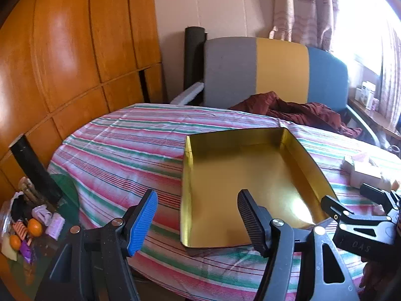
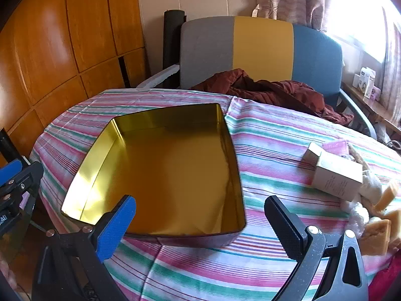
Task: Organize objects
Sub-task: 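Move both tools from the gold tray toward the cluster of items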
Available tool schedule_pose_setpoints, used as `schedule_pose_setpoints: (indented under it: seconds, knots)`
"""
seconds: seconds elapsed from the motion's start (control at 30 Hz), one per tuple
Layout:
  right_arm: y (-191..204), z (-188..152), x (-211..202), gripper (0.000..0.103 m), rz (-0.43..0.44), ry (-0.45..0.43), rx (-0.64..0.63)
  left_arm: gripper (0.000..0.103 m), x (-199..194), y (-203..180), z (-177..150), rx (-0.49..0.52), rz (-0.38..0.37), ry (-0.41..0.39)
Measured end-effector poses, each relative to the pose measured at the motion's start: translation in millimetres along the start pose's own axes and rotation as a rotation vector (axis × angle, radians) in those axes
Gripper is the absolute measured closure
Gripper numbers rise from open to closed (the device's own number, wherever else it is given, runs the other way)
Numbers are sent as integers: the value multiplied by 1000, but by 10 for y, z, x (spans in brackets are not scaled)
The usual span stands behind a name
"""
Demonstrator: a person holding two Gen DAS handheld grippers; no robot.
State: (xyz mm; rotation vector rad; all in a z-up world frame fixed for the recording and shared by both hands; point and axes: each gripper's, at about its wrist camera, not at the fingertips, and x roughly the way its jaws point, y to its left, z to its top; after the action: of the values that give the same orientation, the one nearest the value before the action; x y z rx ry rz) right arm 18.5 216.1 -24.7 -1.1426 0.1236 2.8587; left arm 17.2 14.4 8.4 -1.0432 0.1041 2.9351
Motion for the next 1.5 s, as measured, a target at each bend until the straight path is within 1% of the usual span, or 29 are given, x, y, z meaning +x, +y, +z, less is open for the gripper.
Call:
schedule_pose_setpoints:
  seconds: [0.13, 0.17, 0.2, 0.3, 0.37, 0.5, 0.6, 0.63, 0.73, 0.8, 0.87, 0.93, 1.03, 1.13, 1.2, 1.27, 1.37, 1.4, 1.5]
  knots:
    - [-116, -18, 3, 0, -13, 12, 20, 35, 33, -35, -20, 14, -89, 24]
    - [-156, -26, 4, 0, -21, 14, 24, 35, 50, -55, -30, 16, -120, 37]
    - [-190, -29, 6, 0, -25, 17, 27, 35, 73, -84, -44, 14, -171, 61]
    - [-320, -51, 1, 0, -42, 27, 47, 35, 131, -179, -69, 21, -247, 113]
    - [-410, -63, -16, 0, -51, 29, 59, 35, 155, -258, -82, 43, -277, 130]
    - [-665, -116, -101, 0, -80, 32, 98, 35, 150, -554, -105, 145, -334, 138]
    - [-970, -181, -191, 0, -123, 43, 146, 35, 139, -645, -81, 169, -404, 150]
    - [-1058, -203, -220, 0, -137, 47, 160, 34, 143, -670, -57, 172, -416, 152]
    - [-1399, -284, -331, 0, -186, 59, 208, 25, 172, -802, 7, 178, -495, 171]
    - [-1653, -341, -429, 0, -218, 70, 249, 23, 201, -892, 68, 172, -557, 193]
    - [-1872, -397, -533, 0, -241, 80, 285, 23, 226, -1006, 111, 193, -584, 202]
    - [-2077, -445, -622, 0, -278, 79, 320, 23, 251, -1159, 135, 223, -619, 232]
    - [-2414, -512, -806, 0, -337, 62, 388, 23, 284, -1397, 137, 296, -618, 266]
    - [-2741, -554, -980, 0, -366, 46, 477, 24, 360, -1572, 127, 335, -626, 319]
    - [-2882, -550, -1029, 0, -373, 47, 516, 24, 423, -1691, 142, 354, -634, 352]
    - [-2995, -520, -1047, 0, -375, 38, 536, 24, 440, -1782, 173, 366, -656, 362]
    - [-3121, -470, -993, 0, -375, 24, 543, 24, 415, -1993, 301, 399, -694, 341]
    - [-3154, -448, -952, 0, -364, 13, 540, 24, 415, -2115, 361, 420, -714, 337]
    - [-3206, -442, -862, 0, -351, 4, 530, 23, 464, -2381, 492, 435, -775, 349]
